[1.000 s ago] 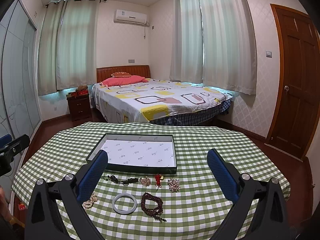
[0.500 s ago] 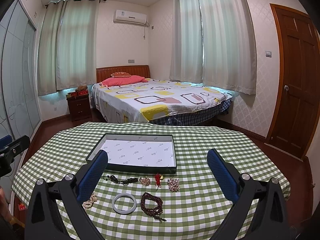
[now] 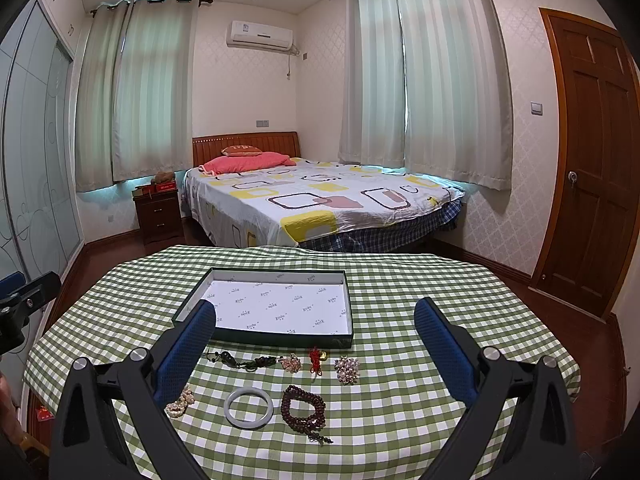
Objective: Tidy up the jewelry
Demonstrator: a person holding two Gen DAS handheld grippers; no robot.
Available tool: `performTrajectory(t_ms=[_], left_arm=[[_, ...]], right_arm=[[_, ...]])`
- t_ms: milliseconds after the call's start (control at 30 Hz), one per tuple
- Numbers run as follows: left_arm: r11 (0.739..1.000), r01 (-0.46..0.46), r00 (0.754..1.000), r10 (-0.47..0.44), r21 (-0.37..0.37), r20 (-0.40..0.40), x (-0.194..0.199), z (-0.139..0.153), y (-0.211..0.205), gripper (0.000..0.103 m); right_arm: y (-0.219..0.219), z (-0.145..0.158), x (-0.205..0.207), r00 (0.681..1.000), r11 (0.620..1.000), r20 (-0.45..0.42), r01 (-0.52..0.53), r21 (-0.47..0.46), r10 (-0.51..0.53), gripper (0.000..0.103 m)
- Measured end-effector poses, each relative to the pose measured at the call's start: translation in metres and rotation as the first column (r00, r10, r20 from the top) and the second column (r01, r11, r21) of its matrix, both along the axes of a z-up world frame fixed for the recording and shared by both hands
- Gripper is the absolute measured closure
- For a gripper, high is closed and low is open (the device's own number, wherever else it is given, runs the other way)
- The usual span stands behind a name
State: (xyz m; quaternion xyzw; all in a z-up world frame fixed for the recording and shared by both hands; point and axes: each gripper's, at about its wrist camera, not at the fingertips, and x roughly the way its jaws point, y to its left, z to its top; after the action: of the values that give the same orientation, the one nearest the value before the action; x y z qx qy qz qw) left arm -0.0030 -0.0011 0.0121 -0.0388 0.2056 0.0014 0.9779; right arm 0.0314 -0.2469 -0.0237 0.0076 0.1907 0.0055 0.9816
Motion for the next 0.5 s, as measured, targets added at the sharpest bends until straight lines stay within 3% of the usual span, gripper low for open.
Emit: performTrajectory(t_ms=[500], left_arm=[[1.000, -0.002, 1.000, 0.002, -0.007, -0.004, -0.0010, -0.0021, 0.0004, 0.004]], right_arm=[[-0.0003, 0.0009, -0.0006, 1.000, 1.000, 0.002, 0.001, 0.001, -0.001, 0.006]])
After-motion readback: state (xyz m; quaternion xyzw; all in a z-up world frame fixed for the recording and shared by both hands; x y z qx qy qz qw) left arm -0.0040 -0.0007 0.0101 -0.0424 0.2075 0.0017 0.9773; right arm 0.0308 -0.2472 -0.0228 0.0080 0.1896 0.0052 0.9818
